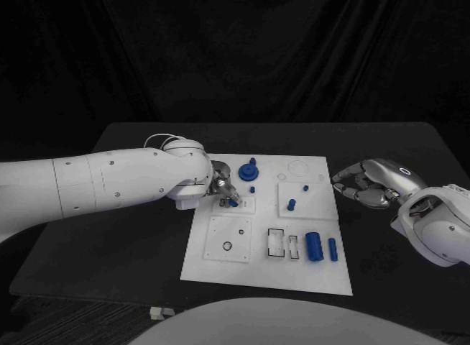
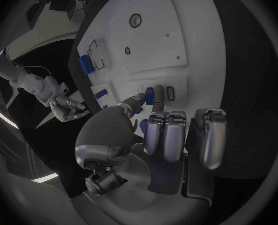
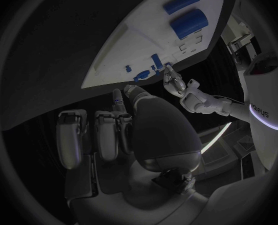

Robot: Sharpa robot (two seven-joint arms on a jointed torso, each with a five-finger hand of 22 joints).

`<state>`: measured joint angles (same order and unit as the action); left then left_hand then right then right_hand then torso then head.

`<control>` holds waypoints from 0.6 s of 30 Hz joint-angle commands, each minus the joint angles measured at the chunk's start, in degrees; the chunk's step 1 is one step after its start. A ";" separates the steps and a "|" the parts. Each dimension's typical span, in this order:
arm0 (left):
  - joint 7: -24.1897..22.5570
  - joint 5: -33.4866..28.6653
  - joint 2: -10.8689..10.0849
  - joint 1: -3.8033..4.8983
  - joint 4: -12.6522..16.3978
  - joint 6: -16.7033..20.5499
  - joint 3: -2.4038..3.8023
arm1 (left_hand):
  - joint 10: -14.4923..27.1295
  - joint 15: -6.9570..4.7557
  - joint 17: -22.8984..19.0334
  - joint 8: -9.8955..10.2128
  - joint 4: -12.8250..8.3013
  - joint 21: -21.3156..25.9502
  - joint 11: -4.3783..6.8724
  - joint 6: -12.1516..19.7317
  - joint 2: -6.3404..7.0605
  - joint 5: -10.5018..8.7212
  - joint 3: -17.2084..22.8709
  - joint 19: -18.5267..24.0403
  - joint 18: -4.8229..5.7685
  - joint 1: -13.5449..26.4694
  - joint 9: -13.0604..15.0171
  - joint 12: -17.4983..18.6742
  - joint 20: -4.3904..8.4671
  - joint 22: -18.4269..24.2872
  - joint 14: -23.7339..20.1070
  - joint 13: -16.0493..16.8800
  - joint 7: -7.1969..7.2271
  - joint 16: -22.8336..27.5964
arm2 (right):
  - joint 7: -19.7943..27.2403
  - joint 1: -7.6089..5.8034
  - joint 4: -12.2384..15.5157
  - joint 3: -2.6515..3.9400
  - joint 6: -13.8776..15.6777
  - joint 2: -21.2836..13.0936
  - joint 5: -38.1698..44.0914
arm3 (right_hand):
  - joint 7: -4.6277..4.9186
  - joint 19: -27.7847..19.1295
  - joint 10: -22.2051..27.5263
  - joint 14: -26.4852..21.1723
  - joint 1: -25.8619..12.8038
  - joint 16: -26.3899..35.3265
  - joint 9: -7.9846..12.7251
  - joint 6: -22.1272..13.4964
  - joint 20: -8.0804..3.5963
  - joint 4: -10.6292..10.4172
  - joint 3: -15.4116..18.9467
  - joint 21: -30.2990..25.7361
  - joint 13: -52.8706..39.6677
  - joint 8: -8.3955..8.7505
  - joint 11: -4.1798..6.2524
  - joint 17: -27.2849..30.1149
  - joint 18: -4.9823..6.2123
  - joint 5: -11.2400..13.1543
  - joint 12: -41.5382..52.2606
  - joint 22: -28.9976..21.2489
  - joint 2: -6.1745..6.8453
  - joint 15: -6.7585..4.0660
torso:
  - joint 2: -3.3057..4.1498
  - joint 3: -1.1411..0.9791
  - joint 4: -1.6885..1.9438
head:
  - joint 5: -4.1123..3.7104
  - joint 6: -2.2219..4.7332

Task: Assemble the parts on the task board

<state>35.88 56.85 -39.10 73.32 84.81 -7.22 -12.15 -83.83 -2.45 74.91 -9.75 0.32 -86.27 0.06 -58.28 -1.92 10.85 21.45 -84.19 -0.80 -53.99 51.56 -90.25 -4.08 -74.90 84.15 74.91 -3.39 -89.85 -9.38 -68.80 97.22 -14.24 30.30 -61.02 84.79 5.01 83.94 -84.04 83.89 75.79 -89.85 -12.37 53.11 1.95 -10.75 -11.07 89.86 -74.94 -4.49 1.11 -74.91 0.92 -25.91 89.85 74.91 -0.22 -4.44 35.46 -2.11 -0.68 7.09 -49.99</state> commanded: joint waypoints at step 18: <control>0.04 -0.03 -0.03 -0.43 -0.44 -1.46 -0.19 | -6.17 0.28 15.09 1.34 10.92 1.00 -0.40 -2.01 2.23 -8.07 -12.72 -0.94 -0.64 7.75 -1.13 0.25 -0.22 -12.98 5.85 15.09 -0.65 -0.15 | -0.95 0.30 -0.11 0.03 -0.71 0.06 0.07 | 0.06 6.06 -5.96 6.11 0.55 -0.15 0.10 0.47 0.43 0.09 -0.44 0.14 -15.06 0.35 -0.57 -15.09 -0.92 -0.36 0.15 15.09 -0.13 0.41 | 0.03 0.02 -0.05 | 0.00 -0.01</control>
<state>35.87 56.86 -39.12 73.16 84.45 -7.65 -12.17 -84.02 -2.45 74.91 -8.20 11.22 -85.52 -0.12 -60.01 0.87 2.88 8.95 -84.19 -0.80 -46.11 50.34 -90.25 -4.08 -74.91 84.15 74.91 -4.08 -89.85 -9.42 -68.67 97.11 -14.24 29.96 -60.95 84.76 5.01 83.94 -83.83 83.89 75.79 -89.85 -12.33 53.11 1.95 -10.59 -11.23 89.86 -74.93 -4.49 0.90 -74.90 0.91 -25.91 89.85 74.94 -0.22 -4.44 35.47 -2.10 -0.69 7.03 -49.99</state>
